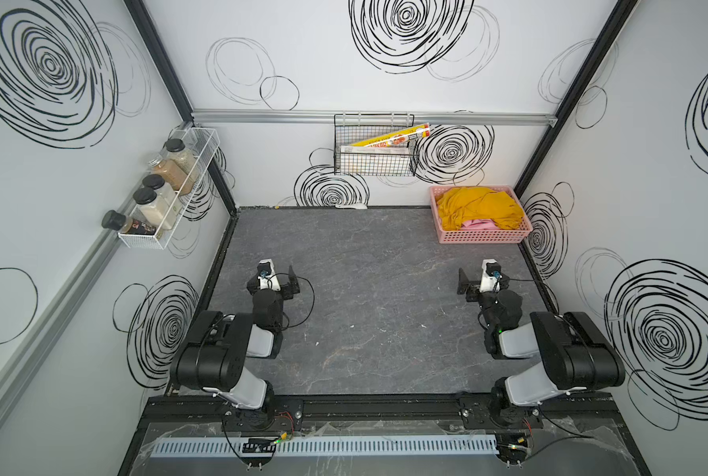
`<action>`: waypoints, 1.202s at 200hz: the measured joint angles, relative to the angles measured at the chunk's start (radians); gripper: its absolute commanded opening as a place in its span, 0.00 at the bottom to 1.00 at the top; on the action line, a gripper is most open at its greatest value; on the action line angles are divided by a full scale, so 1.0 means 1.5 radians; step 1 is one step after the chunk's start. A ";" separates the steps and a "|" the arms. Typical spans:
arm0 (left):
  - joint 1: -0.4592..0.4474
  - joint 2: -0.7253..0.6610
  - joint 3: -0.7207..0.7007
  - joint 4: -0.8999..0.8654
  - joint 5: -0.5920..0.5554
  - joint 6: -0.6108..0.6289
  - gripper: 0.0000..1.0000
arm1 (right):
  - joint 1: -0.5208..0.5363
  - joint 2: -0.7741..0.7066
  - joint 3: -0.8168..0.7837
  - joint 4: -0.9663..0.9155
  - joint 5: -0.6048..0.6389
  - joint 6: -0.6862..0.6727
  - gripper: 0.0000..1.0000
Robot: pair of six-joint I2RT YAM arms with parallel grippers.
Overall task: Fold and stack t-shirts
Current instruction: Pick up the T-shirt from the bin.
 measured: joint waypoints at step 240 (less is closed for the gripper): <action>-0.010 0.000 0.000 -0.001 -0.041 -0.012 0.99 | -0.004 0.000 -0.001 0.000 -0.003 0.001 1.00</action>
